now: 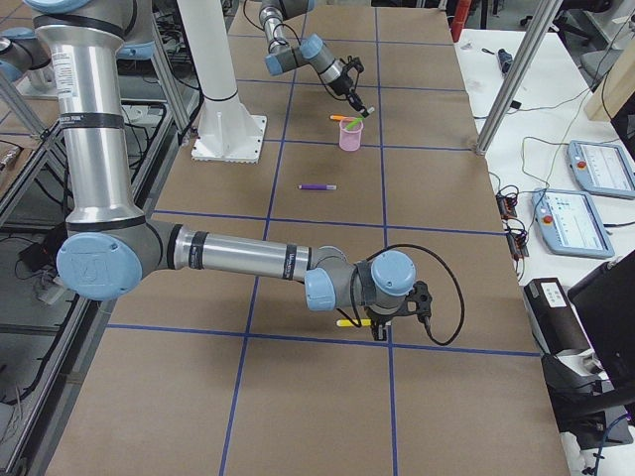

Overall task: Collect pens into pen holder
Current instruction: 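Move the green marker over the pink cup and drop it in with the left gripper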

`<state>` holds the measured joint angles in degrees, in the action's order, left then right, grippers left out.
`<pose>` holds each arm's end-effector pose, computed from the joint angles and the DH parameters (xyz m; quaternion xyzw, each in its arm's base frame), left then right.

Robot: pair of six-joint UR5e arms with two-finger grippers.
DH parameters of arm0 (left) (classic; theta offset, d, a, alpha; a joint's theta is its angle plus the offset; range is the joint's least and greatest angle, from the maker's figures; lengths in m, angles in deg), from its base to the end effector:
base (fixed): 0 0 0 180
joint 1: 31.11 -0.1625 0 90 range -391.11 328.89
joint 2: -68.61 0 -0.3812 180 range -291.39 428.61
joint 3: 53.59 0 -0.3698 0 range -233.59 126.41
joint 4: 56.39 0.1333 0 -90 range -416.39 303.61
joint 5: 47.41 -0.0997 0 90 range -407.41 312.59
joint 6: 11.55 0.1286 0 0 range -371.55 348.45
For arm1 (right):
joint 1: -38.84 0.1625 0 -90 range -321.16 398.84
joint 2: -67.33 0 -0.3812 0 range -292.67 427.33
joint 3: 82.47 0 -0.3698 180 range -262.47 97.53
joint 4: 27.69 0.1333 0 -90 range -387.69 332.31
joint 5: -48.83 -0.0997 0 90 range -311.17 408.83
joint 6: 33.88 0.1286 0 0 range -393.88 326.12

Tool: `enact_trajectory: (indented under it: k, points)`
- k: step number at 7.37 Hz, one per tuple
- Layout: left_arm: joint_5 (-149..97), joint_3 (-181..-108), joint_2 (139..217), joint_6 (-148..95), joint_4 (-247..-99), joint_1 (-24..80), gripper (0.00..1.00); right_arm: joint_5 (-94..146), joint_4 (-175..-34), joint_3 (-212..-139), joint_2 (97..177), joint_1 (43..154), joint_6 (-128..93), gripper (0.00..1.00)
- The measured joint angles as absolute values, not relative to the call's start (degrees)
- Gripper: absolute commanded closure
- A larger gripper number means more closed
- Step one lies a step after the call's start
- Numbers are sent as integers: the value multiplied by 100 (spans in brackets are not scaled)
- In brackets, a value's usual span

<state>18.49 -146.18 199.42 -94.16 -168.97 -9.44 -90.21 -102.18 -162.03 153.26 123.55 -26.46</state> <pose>0.5500 -0.4185 0.1537 0.3031 0.4715 -0.2147 0.7998 -0.0107 -0.5076 0.6512 0.0263 -0.4192 -0.0162 0.9074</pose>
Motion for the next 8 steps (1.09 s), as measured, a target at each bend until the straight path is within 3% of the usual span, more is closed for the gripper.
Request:
enact_trajectory:
  k: [1,3,4,8]
  points:
    - [1793,-14617,19942,-9417,-16897,-1002,84,-9021,-10219,-16215,15326,12355,-2646,100]
    - [1758,-14620,19960,-9407,-16898,-1054,17,-9016,-10218,-16224,15309,12349,-2647,100]
    - [1757,-14639,19965,-9385,-16898,-1057,5,-9016,-10221,-16229,15293,12348,-2640,100]
    - [1900,-14877,19980,-9056,-16872,-947,4,-9119,-10236,-16480,15279,12348,-2128,100]
